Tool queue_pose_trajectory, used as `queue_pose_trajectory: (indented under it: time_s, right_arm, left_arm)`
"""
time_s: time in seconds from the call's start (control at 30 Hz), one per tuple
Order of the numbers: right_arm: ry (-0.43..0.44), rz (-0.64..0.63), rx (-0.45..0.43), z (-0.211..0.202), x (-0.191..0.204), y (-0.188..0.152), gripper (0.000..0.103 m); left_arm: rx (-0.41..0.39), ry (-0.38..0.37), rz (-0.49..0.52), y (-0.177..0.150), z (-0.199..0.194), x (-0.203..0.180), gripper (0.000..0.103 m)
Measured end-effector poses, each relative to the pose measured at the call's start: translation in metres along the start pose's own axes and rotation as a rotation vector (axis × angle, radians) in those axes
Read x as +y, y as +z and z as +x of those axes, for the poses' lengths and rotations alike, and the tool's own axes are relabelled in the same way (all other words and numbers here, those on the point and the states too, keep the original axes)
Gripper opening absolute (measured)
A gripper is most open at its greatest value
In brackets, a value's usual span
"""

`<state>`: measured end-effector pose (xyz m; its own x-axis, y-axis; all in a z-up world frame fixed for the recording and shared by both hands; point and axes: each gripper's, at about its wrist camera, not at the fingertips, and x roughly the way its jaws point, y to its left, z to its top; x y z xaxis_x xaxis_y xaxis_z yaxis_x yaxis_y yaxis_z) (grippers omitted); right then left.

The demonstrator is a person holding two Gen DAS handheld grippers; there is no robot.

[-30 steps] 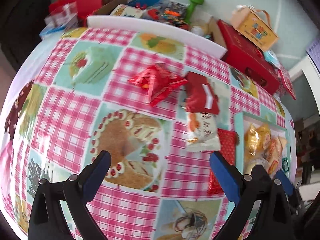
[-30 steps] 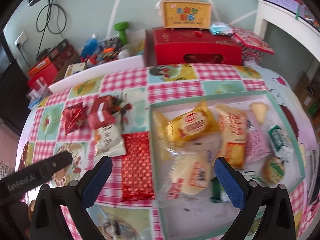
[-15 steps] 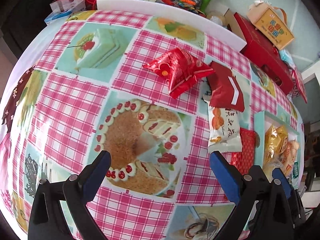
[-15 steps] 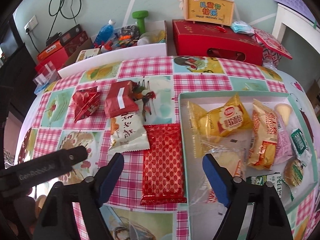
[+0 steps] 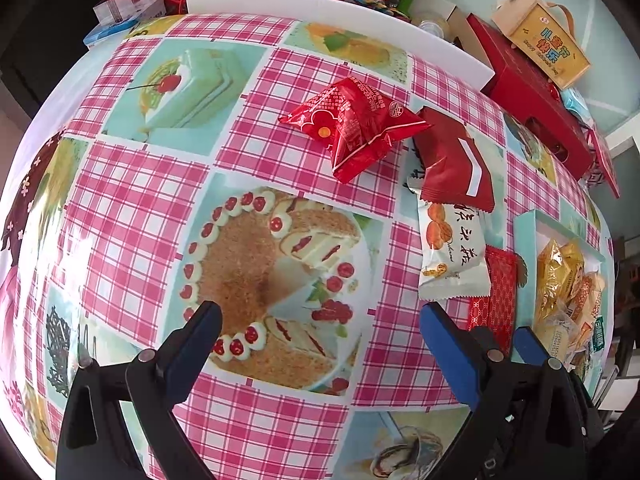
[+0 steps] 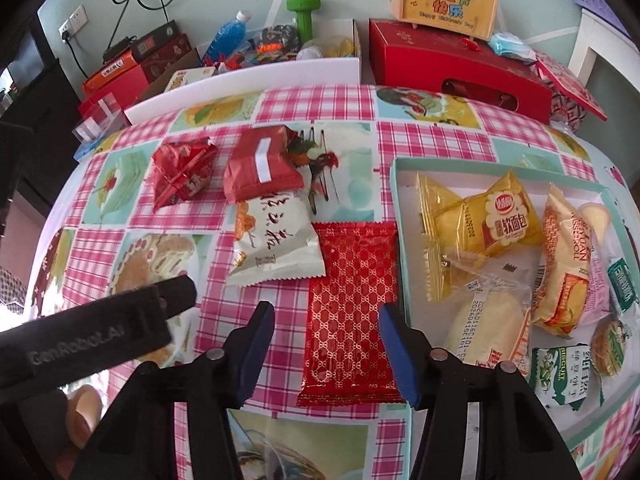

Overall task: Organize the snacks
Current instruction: 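Position both tools around the red patterned packet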

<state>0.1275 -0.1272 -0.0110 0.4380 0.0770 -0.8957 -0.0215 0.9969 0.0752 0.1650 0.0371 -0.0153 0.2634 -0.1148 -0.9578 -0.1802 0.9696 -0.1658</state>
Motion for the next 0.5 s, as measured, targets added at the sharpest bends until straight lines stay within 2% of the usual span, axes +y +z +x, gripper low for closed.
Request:
queue_pose_trajectory:
  time_s: [0.27, 0.37, 0.5]
  right_arm:
    - [0.024, 0.001, -0.005, 0.0013, -0.0033, 0.0009, 0.056]
    - [0.065, 0.011, 0.018, 0.0052, -0.0037, 0.0014, 0.056]
    - [0.053, -0.003, 0.011, 0.0049, -0.0010, 0.0015, 0.056]
  left_arm:
    - [0.021, 0.006, -0.002, -0.0019, 0.0049, 0.0026, 0.099]
    - [0.031, 0.008, -0.007, -0.0025, 0.0085, 0.0033, 0.099]
    - [0.031, -0.008, -0.025, -0.0006, 0.0091, 0.0066, 0.099]
